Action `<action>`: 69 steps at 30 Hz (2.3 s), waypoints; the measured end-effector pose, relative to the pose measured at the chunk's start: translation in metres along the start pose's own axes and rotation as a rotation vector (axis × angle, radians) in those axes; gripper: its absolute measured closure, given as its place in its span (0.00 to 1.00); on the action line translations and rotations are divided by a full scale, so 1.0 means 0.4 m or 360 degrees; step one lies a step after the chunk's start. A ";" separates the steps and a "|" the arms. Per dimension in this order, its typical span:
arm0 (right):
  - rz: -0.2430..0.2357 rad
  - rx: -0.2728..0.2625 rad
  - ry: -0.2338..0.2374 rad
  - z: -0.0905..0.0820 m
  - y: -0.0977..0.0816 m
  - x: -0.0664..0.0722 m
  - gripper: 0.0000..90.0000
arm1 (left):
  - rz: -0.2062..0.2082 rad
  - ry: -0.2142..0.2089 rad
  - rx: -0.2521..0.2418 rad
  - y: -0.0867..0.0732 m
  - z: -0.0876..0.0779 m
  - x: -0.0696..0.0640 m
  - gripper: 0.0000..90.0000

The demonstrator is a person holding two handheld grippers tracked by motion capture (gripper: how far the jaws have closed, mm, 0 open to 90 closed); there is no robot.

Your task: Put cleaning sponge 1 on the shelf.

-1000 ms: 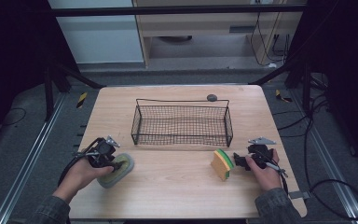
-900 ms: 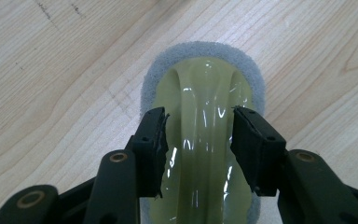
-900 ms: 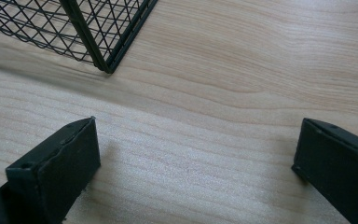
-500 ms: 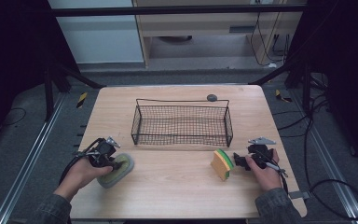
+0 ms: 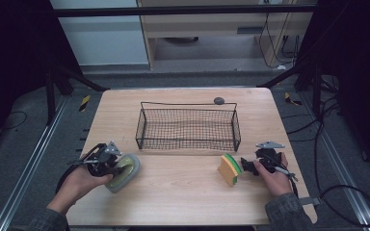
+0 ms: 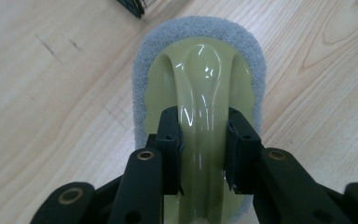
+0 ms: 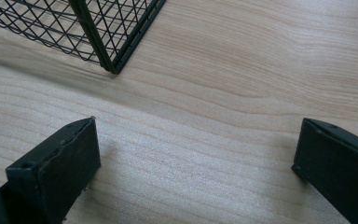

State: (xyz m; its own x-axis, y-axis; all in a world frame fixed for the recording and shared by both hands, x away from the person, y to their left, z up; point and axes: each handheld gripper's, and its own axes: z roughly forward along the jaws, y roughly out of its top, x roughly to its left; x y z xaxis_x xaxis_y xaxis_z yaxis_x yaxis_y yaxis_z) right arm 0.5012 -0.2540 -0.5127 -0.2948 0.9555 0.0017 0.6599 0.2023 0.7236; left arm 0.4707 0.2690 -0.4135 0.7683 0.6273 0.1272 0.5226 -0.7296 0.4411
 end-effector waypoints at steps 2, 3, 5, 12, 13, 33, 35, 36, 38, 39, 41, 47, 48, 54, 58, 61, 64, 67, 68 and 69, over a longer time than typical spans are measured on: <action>0.0000 0.0000 0.0000 0.000 0.000 0.000 0.01 | 0.0015 0.0007 -0.0011 0.002 -0.005 -0.001 0.78; 0.0000 0.0000 0.0000 0.000 0.000 0.000 0.01 | 0.0023 0.0026 -0.0029 0.007 -0.011 -0.003 0.78; 0.0002 -0.0001 0.0008 -0.001 0.000 -0.001 0.01 | 0.0056 0.0064 -0.0046 0.015 -0.020 -0.004 0.78; -0.0017 -0.0011 0.0024 -0.003 -0.002 -0.008 0.03 | 0.0087 0.0086 -0.0115 0.039 -0.043 -0.007 0.78; -0.0017 -0.0011 0.0024 -0.003 -0.002 -0.008 0.03 | 0.0087 0.0086 -0.0115 0.039 -0.043 -0.007 0.78; -0.0043 -0.0008 0.0040 -0.007 -0.006 -0.011 0.03 | 0.0298 0.0188 -0.0210 0.201 -0.172 0.052 0.78; -0.0042 -0.0009 0.0041 -0.007 -0.006 -0.011 0.03 | 0.0331 0.0186 -0.0234 0.218 -0.176 0.057 0.78; -0.0038 -0.0008 0.0044 -0.007 -0.006 -0.011 0.03 | 0.0390 0.0186 -0.0229 0.237 -0.172 0.056 0.78; -0.0036 -0.0007 0.0041 -0.007 -0.006 -0.010 0.03 | 0.0406 0.0186 -0.0228 0.243 -0.169 0.055 0.78; -0.0040 -0.0011 0.0039 -0.007 -0.006 -0.010 0.03 | 0.0434 0.0182 -0.0222 0.252 -0.164 0.054 0.78; -0.0048 -0.0008 0.0025 -0.008 -0.007 -0.010 0.03 | 0.0476 0.0202 -0.0208 0.265 -0.157 0.052 0.78; -0.0039 -0.0009 0.0017 -0.010 -0.009 -0.008 0.03 | 0.0460 0.0290 -0.0265 0.292 -0.131 0.067 0.78; -0.0034 -0.0009 0.0015 -0.010 -0.010 -0.007 0.03 | 0.0448 0.0305 -0.0266 0.294 -0.125 0.071 0.78; -0.0018 -0.0009 0.0008 -0.016 -0.015 -0.006 0.03 | 0.0471 0.0366 -0.0282 0.315 -0.125 0.085 0.78; -0.0017 -0.0009 0.0008 -0.016 -0.015 -0.006 0.03 | 0.0501 0.0394 -0.0308 0.330 -0.127 0.092 0.78; -0.0013 -0.0010 0.0003 -0.018 -0.017 -0.005 0.03 | 0.0556 0.0444 -0.0294 0.354 -0.122 0.096 0.78; -0.0012 -0.0009 -0.0002 -0.023 -0.021 -0.004 0.03 | 0.0579 0.0475 -0.0314 0.369 -0.118 0.095 0.78; -0.0005 -0.0011 -0.0001 -0.025 -0.024 -0.004 0.03 | 0.0583 0.0484 -0.0313 0.377 -0.115 0.093 0.78; -0.0013 -0.0009 -0.0002 -0.027 -0.025 -0.005 0.03 | 0.0596 0.0506 -0.0307 0.380 -0.111 0.090 0.78; -0.0013 -0.0009 -0.0002 -0.027 -0.025 -0.005 0.03 | 0.0596 0.0506 -0.0307 0.380 -0.111 0.090 0.78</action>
State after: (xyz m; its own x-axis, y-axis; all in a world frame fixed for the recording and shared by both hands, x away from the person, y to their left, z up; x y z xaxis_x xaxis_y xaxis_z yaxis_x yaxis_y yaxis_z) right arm 0.4877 -0.2601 -0.5127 -0.2993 0.9541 -0.0048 0.6535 0.2087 0.7276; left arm 0.5616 0.1928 -0.3023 0.7239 0.4068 0.5572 0.1334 -0.8749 0.4655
